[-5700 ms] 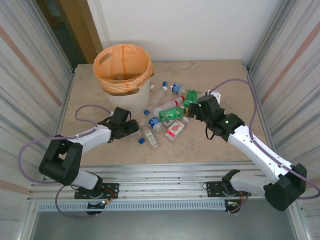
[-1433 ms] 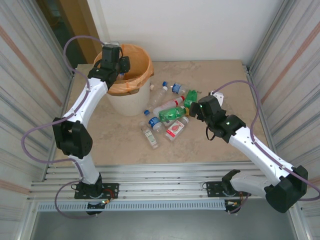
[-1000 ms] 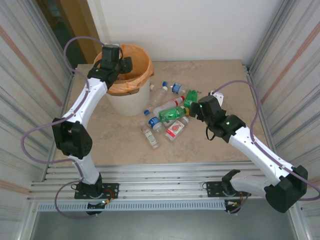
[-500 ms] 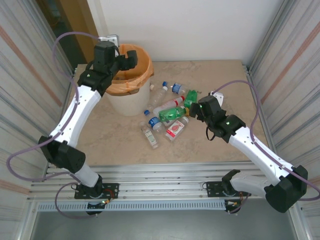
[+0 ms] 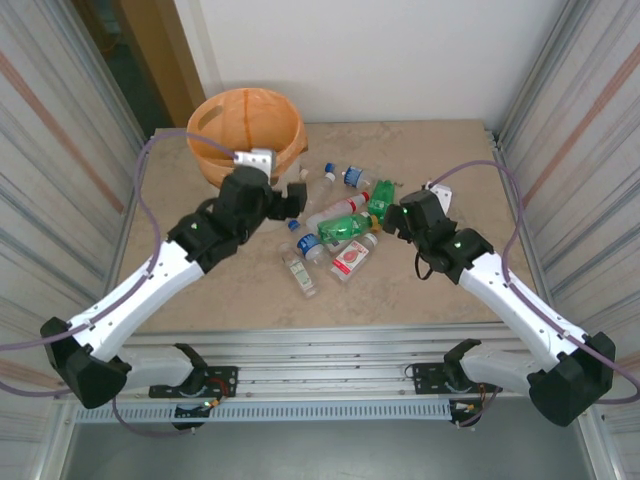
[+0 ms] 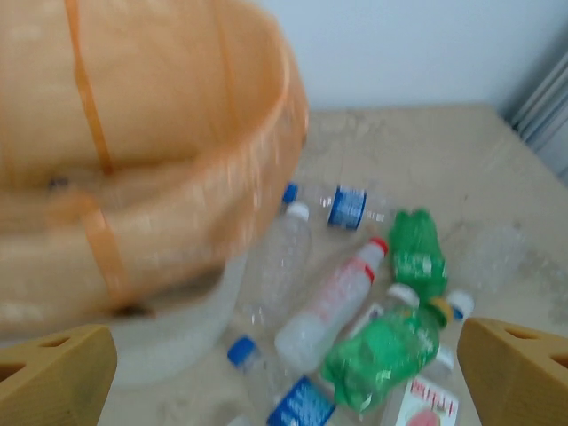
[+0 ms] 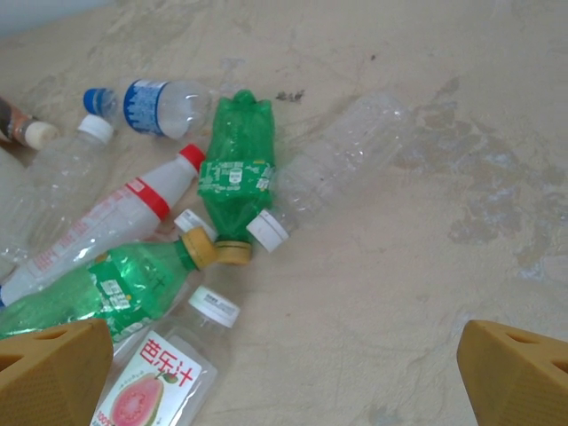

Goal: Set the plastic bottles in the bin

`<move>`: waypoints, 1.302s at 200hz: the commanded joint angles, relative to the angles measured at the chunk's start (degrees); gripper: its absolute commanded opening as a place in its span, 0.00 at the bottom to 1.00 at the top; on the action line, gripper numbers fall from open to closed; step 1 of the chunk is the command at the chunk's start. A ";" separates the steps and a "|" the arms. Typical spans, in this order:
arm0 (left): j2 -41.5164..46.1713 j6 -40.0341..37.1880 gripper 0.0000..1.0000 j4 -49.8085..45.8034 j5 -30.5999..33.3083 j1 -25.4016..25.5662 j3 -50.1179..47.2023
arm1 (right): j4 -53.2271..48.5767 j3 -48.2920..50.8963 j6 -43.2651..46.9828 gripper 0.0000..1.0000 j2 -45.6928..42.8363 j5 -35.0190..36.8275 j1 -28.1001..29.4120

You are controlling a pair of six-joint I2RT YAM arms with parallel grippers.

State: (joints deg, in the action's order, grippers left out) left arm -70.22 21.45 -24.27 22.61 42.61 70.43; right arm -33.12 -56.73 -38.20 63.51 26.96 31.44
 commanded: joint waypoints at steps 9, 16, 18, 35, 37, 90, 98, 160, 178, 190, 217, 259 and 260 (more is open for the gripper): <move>2.02 12.07 0.99 -2.66 2.10 3.52 -7.91 | -0.89 0.30 -1.35 0.98 -0.75 -1.33 -1.46; 1.80 14.58 0.98 -3.28 1.89 4.26 -9.58 | -0.89 0.30 -1.43 0.98 -0.67 -1.60 -1.56; 1.76 15.28 0.99 -3.40 1.86 4.55 -10.24 | -0.89 0.26 -1.44 0.98 -0.67 -1.64 -1.56; 0.88 20.12 0.99 -3.60 0.37 6.10 -14.73 | -0.97 0.00 -1.36 0.98 -0.42 -1.80 -1.61; 0.79 20.65 0.99 -3.66 0.16 6.24 -15.24 | -0.98 0.01 -1.36 0.98 -0.36 -1.77 -1.64; -3.39 26.54 0.97 -2.55 -4.71 7.61 -21.86 | -1.68 -0.87 -1.31 0.98 0.31 -1.47 -1.73; -4.01 26.85 0.97 -1.78 -5.23 7.66 -22.33 | -1.55 -0.86 -1.42 0.98 0.30 -1.56 -1.73; -12.08 27.17 0.95 3.35 -9.34 8.08 -21.27 | -1.15 -0.20 -1.80 0.98 0.68 -2.35 -1.69; -13.90 27.24 0.95 3.44 -9.36 8.19 -20.74 | -1.20 0.13 -1.79 0.98 0.54 -2.35 -1.72; -15.02 27.53 0.96 3.36 -9.35 8.16 -20.67 | -0.99 0.31 -1.71 0.98 0.31 -2.30 -1.73; -16.84 27.67 0.95 3.22 -9.55 8.16 -20.78 | -0.63 0.91 -1.50 0.98 -0.04 -2.35 -1.75; -19.31 27.76 0.89 2.79 -8.70 8.15 -20.54 | -0.30 1.17 -1.69 0.98 0.04 -2.38 -1.74; -19.33 27.76 0.88 2.76 -8.67 8.17 -20.48 | -0.29 1.22 -1.74 0.98 0.04 -2.41 -1.74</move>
State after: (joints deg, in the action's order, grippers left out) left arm -88.40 48.31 -20.27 13.04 50.50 48.84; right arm -33.39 -56.31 -38.61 63.83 24.36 29.98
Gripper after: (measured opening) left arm 0.902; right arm 0.979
